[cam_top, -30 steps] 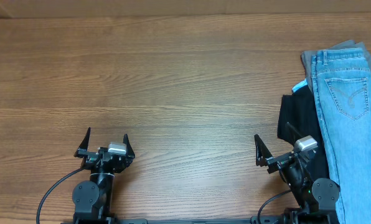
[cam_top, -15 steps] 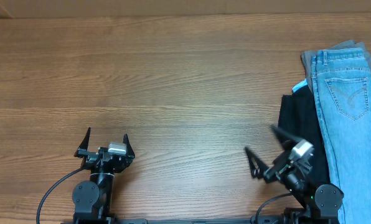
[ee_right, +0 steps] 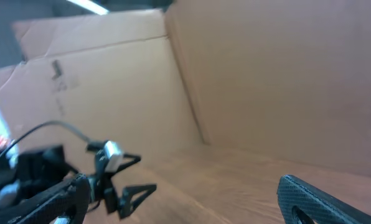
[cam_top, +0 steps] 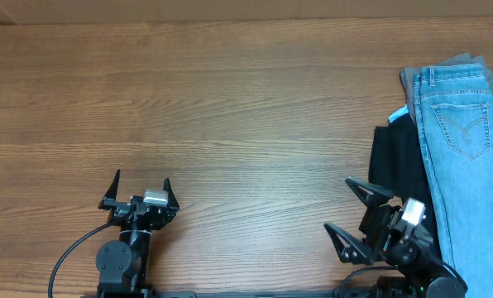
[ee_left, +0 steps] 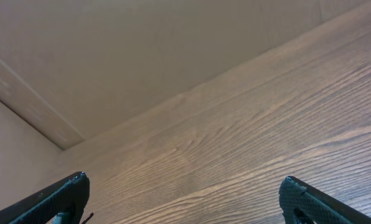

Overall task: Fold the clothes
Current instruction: 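Reach the right gripper up to the waistband of the light blue jeans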

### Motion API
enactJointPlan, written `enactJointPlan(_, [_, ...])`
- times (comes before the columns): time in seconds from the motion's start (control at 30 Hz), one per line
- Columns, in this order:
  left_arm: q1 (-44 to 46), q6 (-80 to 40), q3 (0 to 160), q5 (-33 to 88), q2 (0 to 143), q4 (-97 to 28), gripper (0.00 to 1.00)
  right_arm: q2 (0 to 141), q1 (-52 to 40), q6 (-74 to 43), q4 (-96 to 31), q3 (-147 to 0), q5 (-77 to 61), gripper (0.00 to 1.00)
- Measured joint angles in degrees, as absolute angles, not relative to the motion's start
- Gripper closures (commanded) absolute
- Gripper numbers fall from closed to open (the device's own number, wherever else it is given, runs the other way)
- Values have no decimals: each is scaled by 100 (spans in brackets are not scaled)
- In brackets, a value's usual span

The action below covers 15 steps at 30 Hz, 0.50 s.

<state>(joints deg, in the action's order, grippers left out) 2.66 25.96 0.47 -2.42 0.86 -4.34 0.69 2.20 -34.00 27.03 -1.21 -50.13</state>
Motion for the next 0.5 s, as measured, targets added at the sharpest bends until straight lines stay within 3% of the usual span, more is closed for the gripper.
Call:
enactJointPlan(0.23, [266,2596,47,-242,86,-434,0,633,220,-2875,1682,-1068,-4230,0])
enactJointPlan(0.5, [266,2596,47,-242,84,-434,0,2869,220,-1966,-82,-3474,-2939,0])
